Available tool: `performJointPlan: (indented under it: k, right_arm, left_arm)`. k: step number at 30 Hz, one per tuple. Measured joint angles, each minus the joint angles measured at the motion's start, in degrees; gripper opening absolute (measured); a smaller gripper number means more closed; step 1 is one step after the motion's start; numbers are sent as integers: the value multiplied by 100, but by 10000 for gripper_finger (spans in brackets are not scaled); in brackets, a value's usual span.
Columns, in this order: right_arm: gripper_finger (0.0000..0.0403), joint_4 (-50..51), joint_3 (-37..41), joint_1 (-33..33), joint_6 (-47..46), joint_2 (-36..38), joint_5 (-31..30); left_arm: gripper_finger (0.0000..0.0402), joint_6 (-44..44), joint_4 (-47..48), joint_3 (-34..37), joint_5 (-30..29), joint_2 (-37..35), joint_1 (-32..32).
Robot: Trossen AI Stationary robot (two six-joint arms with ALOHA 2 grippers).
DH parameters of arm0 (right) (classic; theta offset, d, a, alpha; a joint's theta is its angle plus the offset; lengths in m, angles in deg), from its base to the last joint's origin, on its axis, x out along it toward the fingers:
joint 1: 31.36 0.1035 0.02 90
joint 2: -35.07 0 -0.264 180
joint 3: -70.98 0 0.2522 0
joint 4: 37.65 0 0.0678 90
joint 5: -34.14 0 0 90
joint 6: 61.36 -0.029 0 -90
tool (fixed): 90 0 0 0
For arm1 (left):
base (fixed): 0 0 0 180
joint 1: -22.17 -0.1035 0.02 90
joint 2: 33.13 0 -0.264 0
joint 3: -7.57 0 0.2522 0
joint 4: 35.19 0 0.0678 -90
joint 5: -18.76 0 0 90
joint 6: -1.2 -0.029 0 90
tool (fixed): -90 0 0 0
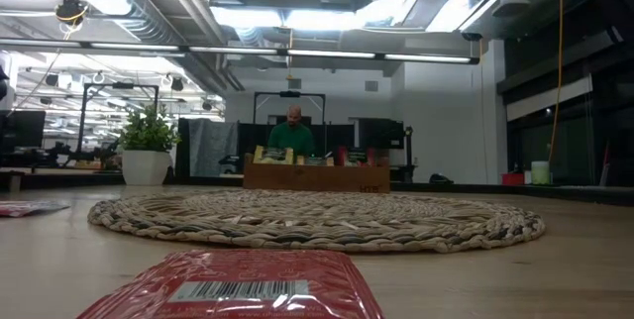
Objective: Pick & Place Tea
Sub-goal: Put the top orange tea bag into the middle of the wooden organizer
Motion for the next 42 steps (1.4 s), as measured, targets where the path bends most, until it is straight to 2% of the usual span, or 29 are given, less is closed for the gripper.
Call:
performJointPlan:
  k: [4,8,13,18,26,33,38,42]
  right_arm:
    - [1,27,0,-145,1,0,158]
    - [1,495,-2,-302,283,7,439]
    - [1,2046,-4,-488,1451,7,559]
    - [0,4052,-4,-674,3071,7,462]
    - [0,6281,-4,-913,5185,7,-499]
    - [0,7780,-7,-968,6737,7,-1715]
    - [0,8640,-7,-965,7756,7,-2594]
    - [0,9093,-7,-965,8193,7,-3171]
  left_arm:
    - [206,1,-4,0,64,-209,2]
    - [231,-5,332,0,63,-409,-29]
    - [237,-5,1163,0,55,-611,-217]
    - [237,111,1467,2,57,-714,-347]
    - [237,236,1579,2,57,-734,-522]
    - [237,240,1966,2,-75,-732,-711]
    - [237,253,2088,2,-88,-732,-800]
    - [237,307,2091,2,-87,-732,-862]
